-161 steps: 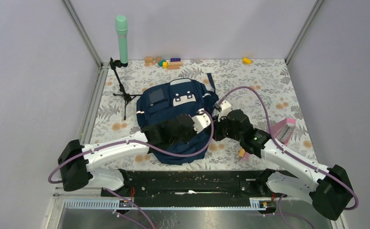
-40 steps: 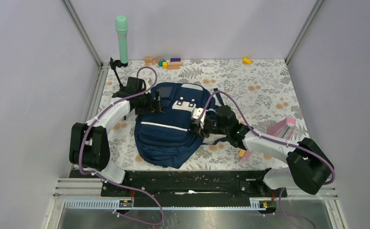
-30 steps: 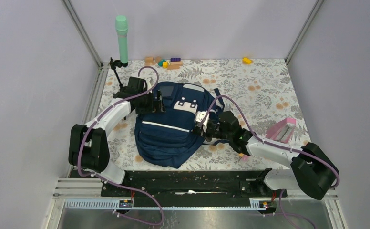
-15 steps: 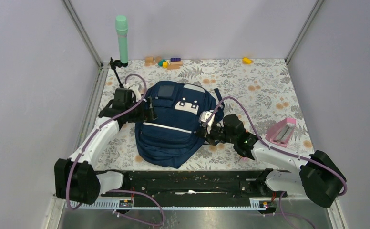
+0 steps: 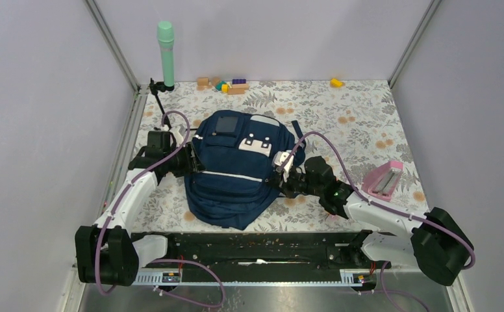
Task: Pack the student bag
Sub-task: Unzip the student bag at the center of the board.
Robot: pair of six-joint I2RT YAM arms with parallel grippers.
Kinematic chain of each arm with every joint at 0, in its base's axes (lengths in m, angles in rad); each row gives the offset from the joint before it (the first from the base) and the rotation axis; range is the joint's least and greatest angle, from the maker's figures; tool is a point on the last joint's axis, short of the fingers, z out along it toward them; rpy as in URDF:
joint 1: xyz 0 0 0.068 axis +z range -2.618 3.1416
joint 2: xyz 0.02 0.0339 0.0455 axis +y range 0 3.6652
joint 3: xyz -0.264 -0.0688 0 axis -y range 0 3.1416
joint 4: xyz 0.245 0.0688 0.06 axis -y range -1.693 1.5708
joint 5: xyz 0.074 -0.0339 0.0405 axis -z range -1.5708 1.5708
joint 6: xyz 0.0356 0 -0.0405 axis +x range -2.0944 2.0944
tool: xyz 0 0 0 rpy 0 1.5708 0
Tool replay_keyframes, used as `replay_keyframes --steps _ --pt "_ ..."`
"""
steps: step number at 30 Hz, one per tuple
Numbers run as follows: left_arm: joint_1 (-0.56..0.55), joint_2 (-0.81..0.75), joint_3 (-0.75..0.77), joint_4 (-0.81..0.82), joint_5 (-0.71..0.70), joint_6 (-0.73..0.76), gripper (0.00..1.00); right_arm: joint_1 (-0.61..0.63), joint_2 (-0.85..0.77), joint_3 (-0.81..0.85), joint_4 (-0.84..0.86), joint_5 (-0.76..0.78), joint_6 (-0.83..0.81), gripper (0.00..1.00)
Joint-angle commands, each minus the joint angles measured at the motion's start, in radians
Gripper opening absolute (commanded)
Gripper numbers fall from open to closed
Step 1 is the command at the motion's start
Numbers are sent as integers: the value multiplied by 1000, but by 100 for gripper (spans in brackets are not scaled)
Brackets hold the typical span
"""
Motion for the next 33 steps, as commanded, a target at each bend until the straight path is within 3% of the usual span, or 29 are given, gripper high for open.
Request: replay_keyframes --steps 1,8,20,33 --pt "-3 -17 -15 43 125 13 38 11 -47 -11 -59 14 32 0" --pt "-3 -25 -39 53 145 14 0 33 -66 6 -143 43 95 0" --pt "-3 -120 -70 89 51 -10 0 136 -86 29 -223 162 251 0" --pt "-3 -135 -82 96 44 -22 0 275 -4 110 -215 287 338 0"
